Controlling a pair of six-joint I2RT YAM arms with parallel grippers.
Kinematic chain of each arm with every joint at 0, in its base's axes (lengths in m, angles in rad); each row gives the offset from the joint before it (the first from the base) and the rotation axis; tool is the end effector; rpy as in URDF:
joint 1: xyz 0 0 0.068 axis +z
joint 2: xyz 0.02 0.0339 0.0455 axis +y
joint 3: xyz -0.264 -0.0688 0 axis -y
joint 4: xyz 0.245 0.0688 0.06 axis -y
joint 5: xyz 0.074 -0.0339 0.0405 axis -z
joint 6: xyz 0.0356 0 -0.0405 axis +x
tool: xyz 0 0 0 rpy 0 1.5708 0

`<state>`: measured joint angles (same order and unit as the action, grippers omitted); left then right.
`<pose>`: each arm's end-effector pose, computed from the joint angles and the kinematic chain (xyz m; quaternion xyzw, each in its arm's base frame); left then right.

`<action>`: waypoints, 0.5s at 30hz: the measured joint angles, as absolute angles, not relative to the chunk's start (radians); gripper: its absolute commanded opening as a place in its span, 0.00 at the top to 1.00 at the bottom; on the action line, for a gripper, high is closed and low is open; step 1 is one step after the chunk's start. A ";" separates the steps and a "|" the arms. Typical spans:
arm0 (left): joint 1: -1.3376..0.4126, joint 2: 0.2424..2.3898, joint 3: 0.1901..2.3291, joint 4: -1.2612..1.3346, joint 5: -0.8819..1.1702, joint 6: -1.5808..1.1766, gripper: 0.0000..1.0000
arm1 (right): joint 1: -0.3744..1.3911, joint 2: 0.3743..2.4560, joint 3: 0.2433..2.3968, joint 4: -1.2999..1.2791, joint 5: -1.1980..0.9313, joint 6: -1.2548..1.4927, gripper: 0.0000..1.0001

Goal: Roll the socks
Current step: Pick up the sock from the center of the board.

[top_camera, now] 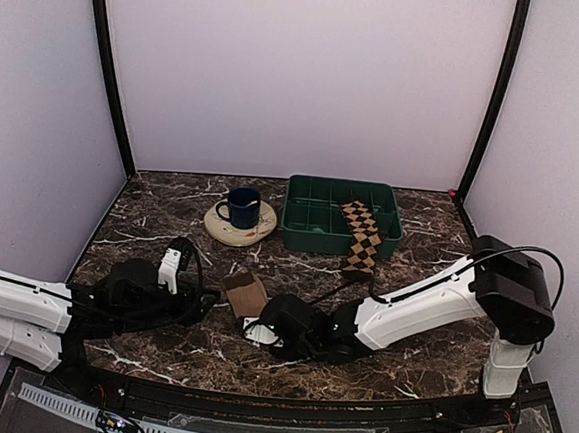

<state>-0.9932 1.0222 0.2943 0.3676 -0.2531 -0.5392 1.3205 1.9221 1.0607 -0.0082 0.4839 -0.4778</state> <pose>0.1203 -0.1683 0.1823 0.1136 0.8110 -0.3166 0.4787 0.1112 0.3680 0.1339 -0.6626 0.6318 -0.0690 0.3963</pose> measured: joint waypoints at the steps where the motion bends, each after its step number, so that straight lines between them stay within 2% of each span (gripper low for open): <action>1: -0.993 1.015 0.290 0.367 -0.255 -0.539 0.53 | 1.320 1.925 1.061 -0.004 0.492 -0.493 0.47; 15: -0.994 0.964 0.271 0.366 -0.296 -0.543 0.53 | 1.331 1.949 1.063 0.041 0.517 -0.659 0.54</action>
<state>-0.9936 0.9638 0.2714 0.3660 -0.2962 -0.5434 1.3312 1.9488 1.0626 0.0406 0.5171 -0.6590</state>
